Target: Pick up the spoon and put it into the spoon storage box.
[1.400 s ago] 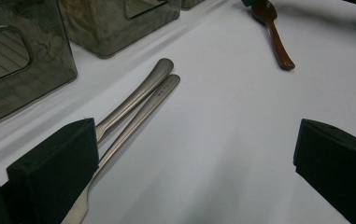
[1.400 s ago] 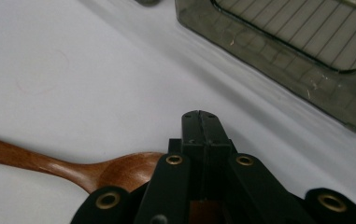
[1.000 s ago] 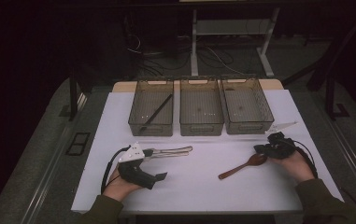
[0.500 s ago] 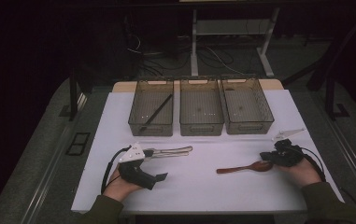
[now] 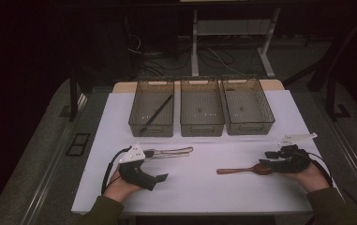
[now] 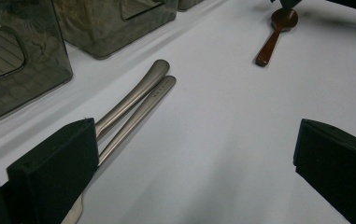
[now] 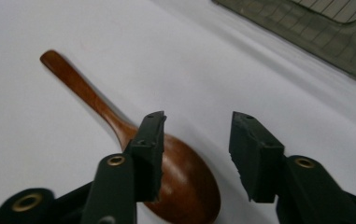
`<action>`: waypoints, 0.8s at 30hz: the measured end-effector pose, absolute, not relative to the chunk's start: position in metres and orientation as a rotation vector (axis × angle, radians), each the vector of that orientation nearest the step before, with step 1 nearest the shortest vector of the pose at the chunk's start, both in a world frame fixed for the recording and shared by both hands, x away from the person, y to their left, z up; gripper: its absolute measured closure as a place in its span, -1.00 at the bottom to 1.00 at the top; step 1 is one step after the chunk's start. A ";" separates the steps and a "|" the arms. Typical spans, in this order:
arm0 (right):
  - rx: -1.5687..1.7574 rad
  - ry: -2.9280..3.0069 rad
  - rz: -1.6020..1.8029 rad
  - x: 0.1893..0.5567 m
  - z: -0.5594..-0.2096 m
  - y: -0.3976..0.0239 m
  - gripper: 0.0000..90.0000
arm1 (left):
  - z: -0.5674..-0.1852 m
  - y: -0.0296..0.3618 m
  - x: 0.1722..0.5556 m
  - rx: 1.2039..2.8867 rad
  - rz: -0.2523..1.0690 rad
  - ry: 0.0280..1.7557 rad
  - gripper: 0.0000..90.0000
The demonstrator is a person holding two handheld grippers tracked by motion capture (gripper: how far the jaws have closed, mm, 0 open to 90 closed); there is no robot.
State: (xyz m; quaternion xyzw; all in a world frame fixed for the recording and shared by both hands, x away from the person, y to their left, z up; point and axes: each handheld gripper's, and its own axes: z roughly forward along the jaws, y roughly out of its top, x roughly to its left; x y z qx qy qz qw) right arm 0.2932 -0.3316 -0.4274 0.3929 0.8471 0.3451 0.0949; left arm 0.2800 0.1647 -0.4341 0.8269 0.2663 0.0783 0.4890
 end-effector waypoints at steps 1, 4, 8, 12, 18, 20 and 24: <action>1.159 2.510 1.024 0.292 -0.428 -0.332 0.07 | -0.434 0.165 0.280 2.010 0.190 0.648 -1.00; 1.165 2.520 1.008 0.290 -0.432 -0.335 -0.03 | -0.434 0.165 0.280 2.009 0.189 0.648 -1.00; 1.166 2.543 0.997 0.289 -0.436 -0.336 -0.14 | -0.434 0.164 0.280 2.012 0.187 0.646 -1.00; 1.144 2.585 0.976 0.289 -0.440 -0.331 -0.17 | -0.434 0.164 0.280 2.012 0.186 0.648 -1.00; 1.120 2.611 0.965 0.289 -0.441 -0.329 -0.18 | -0.434 0.164 0.280 2.013 0.187 0.646 -1.00; 1.110 2.624 0.961 0.289 -0.441 -0.329 -0.16 | -0.434 0.164 0.280 2.013 0.185 0.646 -1.00; 1.081 2.647 0.954 0.288 -0.442 -0.328 -0.10 | -0.435 0.164 0.280 2.016 0.182 0.647 -1.00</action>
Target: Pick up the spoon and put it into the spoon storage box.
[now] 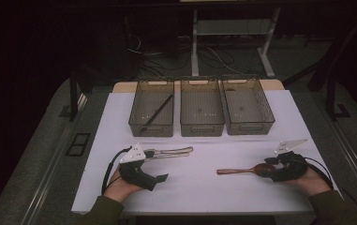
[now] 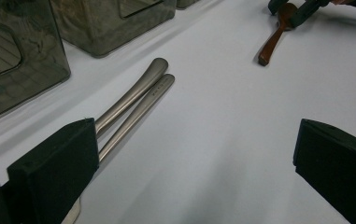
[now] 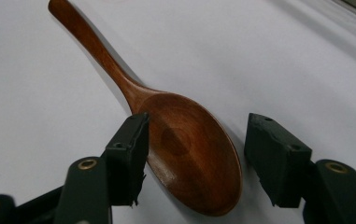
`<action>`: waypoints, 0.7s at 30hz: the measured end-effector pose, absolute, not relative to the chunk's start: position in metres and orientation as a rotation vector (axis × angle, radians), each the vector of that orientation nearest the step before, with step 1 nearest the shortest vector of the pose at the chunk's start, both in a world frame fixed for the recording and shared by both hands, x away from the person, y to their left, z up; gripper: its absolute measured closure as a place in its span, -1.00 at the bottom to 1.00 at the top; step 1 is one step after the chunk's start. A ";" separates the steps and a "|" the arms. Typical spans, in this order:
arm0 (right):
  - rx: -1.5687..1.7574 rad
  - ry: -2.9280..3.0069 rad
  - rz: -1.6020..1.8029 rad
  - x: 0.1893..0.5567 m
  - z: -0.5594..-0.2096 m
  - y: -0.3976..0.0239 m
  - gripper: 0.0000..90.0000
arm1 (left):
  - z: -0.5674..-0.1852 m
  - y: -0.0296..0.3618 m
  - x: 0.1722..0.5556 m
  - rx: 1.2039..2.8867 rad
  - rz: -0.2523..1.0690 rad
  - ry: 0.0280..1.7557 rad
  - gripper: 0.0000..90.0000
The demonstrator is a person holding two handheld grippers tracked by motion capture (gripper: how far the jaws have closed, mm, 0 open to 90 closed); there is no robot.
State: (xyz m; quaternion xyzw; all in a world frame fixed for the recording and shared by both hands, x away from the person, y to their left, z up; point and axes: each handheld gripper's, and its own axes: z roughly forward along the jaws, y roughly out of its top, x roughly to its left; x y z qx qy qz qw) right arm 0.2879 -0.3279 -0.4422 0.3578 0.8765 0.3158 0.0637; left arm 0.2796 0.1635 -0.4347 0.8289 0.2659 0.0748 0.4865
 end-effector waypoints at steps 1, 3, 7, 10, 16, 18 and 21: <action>1.076 2.652 0.949 0.288 -0.442 -0.328 -0.09 | -0.435 0.163 0.280 2.017 0.182 0.647 -1.00; 1.060 2.668 0.948 0.287 -0.442 -0.328 -0.03 | -0.435 0.163 0.280 2.017 0.182 0.647 -1.00; 1.021 2.688 0.939 0.286 -0.441 -0.328 0.06 | -0.435 0.163 0.280 2.017 0.182 0.643 -1.00; 1.005 2.701 0.933 0.285 -0.441 -0.328 0.16 | -0.435 0.163 0.280 2.020 0.182 0.641 -1.00; 0.968 2.729 0.939 0.283 -0.440 -0.327 0.38 | -0.435 0.163 0.280 2.023 0.182 0.638 -1.00; 0.950 2.737 0.940 0.283 -0.440 -0.327 0.42 | -0.435 0.163 0.280 2.022 0.180 0.638 -1.00; 0.937 2.750 0.943 0.283 -0.440 -0.328 0.52 | -0.435 0.163 0.280 2.020 0.182 0.636 -1.00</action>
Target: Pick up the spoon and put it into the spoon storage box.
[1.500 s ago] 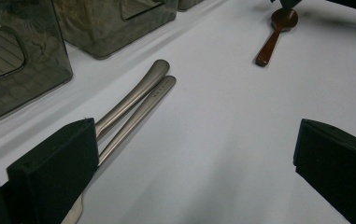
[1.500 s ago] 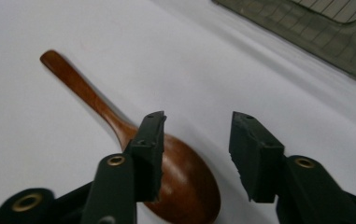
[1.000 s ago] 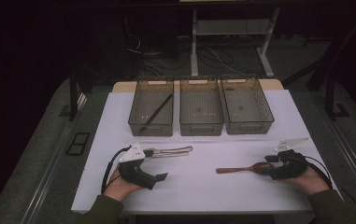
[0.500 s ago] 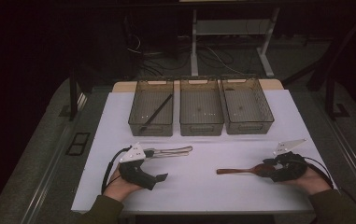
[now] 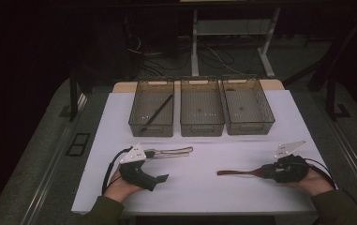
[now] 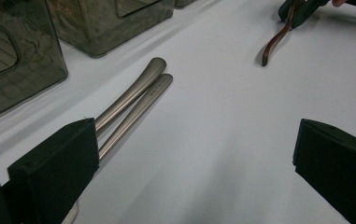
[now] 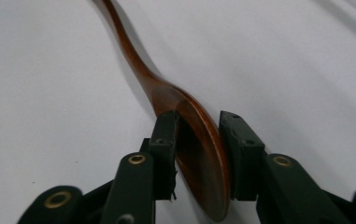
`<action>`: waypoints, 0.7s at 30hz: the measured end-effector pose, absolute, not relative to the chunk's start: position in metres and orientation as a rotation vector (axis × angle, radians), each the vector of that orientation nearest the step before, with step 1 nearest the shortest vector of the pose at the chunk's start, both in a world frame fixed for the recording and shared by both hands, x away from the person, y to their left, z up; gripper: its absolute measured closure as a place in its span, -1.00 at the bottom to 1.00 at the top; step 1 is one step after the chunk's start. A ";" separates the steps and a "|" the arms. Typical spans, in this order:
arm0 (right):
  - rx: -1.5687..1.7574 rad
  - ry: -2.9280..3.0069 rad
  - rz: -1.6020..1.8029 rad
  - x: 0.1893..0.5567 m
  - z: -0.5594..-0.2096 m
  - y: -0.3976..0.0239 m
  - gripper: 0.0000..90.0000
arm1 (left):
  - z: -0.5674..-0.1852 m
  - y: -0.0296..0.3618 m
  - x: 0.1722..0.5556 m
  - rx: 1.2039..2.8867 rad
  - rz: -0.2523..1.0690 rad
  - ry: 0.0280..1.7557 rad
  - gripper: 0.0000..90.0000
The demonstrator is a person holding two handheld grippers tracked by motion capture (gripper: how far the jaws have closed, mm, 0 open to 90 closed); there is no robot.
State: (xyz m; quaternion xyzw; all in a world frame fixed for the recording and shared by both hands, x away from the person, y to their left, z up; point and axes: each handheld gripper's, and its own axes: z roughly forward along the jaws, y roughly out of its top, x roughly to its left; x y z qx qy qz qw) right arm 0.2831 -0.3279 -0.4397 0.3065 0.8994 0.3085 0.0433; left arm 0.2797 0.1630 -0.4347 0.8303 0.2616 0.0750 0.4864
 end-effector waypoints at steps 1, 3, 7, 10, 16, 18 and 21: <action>0.932 2.756 0.945 0.283 -0.440 -0.328 0.56 | -0.435 0.163 0.280 2.020 0.182 0.636 -1.00; 0.926 2.764 0.948 0.283 -0.439 -0.328 0.61 | -0.435 0.163 0.280 2.020 0.183 0.635 -1.00; 0.906 2.788 0.955 0.283 -0.439 -0.328 0.73 | -0.435 0.163 0.280 2.019 0.182 0.635 -1.00; 0.907 2.794 0.958 0.283 -0.439 -0.328 0.74 | -0.435 0.163 0.280 2.019 0.186 0.630 -1.00; 0.905 2.788 0.962 0.283 -0.439 -0.328 0.75 | -0.435 0.163 0.280 2.018 0.185 0.631 -1.00; 0.934 2.775 0.959 0.284 -0.438 -0.328 0.75 | -0.435 0.163 0.280 2.016 0.187 0.634 -1.00; 0.960 2.752 0.975 0.284 -0.436 -0.328 0.76 | -0.435 0.164 0.280 2.012 0.187 0.638 -1.00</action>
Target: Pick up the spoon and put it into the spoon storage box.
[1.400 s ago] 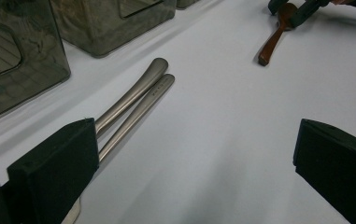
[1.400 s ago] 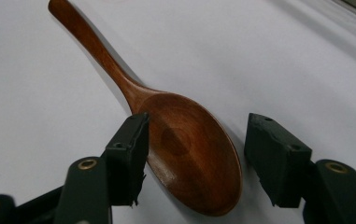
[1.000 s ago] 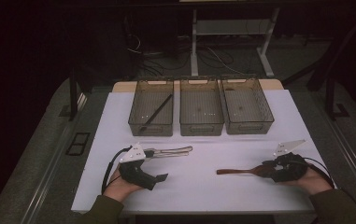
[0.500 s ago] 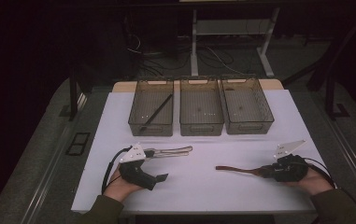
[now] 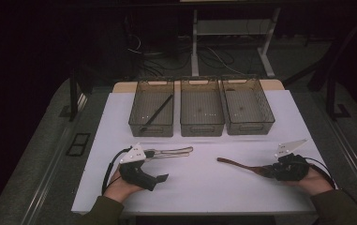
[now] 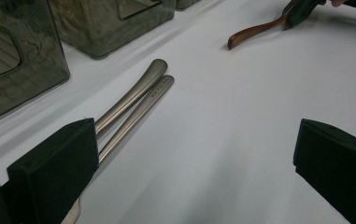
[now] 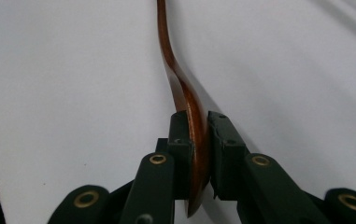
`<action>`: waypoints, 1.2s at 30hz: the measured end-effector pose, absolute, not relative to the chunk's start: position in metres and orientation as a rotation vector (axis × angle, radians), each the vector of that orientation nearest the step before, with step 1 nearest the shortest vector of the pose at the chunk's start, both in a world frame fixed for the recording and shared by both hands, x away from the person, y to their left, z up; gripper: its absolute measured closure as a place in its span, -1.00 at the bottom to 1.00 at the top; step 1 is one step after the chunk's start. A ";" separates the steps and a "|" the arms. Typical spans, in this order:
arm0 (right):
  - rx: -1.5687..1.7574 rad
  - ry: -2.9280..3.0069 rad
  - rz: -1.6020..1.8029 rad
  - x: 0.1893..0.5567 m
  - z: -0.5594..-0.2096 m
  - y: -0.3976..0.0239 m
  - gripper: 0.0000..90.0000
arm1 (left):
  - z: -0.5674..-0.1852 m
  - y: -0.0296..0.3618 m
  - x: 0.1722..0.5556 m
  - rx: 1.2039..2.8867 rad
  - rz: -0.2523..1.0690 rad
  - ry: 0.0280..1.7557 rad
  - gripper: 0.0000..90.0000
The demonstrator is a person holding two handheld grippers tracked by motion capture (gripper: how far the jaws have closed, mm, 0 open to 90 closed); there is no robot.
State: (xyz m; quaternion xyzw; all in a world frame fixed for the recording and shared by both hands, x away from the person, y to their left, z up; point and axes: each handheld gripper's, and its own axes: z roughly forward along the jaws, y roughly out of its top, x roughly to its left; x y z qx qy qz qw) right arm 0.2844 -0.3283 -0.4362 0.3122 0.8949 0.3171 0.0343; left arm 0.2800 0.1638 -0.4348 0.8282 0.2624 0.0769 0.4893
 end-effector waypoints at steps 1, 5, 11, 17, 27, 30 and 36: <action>0.963 2.748 0.982 0.285 -0.436 -0.329 0.76 | -0.435 0.164 0.280 2.009 0.183 0.639 -1.00; 0.983 2.714 1.011 0.286 -0.433 -0.331 0.76 | -0.434 0.164 0.280 2.000 0.187 0.648 -1.00; 1.017 2.666 1.055 0.287 -0.429 -0.333 0.76 | -0.434 0.164 0.280 2.003 0.185 0.652 -1.00; 1.041 2.625 1.084 0.289 -0.424 -0.334 0.76 | -0.434 0.165 0.280 2.004 0.189 0.657 -1.00; 1.074 2.562 1.135 0.296 -0.411 -0.333 0.76 | -0.435 0.162 0.280 2.010 0.179 0.670 -1.00; 1.080 2.546 1.147 0.299 -0.407 -0.332 0.76 | -0.435 0.162 0.280 2.009 0.178 0.673 -1.00; 1.096 2.515 1.181 0.307 -0.396 -0.329 0.76 | -0.434 0.163 0.280 2.003 0.177 0.671 -1.00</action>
